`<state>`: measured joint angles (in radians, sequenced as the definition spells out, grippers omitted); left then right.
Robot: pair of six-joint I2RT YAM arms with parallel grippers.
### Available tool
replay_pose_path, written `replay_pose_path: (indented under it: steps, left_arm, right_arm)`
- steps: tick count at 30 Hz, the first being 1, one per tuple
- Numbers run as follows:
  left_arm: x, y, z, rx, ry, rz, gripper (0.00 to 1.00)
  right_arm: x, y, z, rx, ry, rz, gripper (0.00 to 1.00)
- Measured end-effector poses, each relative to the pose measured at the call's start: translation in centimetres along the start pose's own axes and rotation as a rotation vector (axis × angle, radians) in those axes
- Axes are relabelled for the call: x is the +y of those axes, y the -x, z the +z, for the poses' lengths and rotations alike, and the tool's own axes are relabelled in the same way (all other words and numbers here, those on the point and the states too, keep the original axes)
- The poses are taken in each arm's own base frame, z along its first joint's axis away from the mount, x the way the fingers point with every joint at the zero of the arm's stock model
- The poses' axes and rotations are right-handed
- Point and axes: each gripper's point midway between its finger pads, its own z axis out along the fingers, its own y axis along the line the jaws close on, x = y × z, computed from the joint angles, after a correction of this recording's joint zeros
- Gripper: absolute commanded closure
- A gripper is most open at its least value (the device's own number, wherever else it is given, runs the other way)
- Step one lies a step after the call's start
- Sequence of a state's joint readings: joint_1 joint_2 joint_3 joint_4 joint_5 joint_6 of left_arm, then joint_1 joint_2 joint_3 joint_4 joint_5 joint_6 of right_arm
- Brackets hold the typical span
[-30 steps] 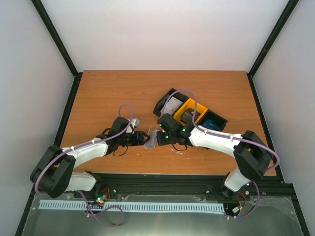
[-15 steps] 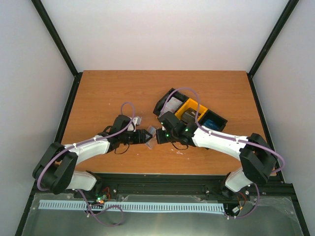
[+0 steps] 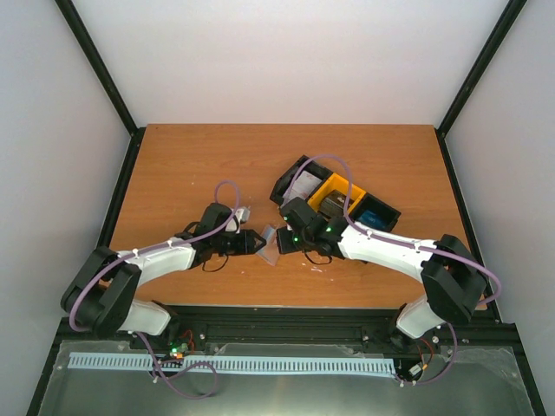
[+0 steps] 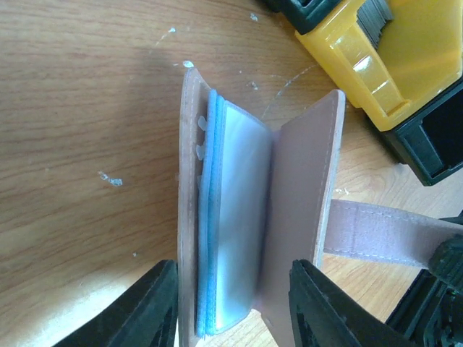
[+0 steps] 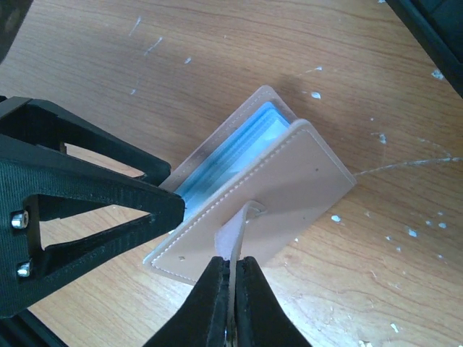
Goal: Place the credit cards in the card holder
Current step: Open the card holder at the center of the board.
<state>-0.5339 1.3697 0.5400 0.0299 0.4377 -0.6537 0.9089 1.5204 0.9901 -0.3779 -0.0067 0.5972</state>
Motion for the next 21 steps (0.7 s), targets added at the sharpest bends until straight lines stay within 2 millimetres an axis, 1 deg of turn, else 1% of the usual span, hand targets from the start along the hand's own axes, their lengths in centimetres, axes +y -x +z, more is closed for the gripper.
replay_pose_path:
  steps: [4,8,15,17,21]
  left_arm:
    - [0.2,-0.3,0.3,0.013,0.003,-0.006,0.56]
    - [0.0,-0.2,0.4,0.018,-0.005,-0.006,0.57]
    - [-0.2,-0.6,1.1,0.052,-0.038,-0.020,0.65]
    - [-0.3,-0.6,1.2,0.056,-0.046,-0.023,0.64]
    - [-0.9,-0.1,1.2,0.049,-0.063,-0.018,0.58]
  right_arm:
    - [-0.5,-0.3,0.2,0.004,-0.018,-0.002,0.97]
    - [-1.1,-0.6,0.4,0.009,-0.034,-0.002,0.97]
    - [-2.0,-1.3,0.8,0.023,-0.056,0.004,0.97]
    - [-2.4,-1.4,0.8,0.027,-0.062,0.008,0.97]
    - [-3.0,-1.8,1.0,0.035,-0.074,0.016,0.97]
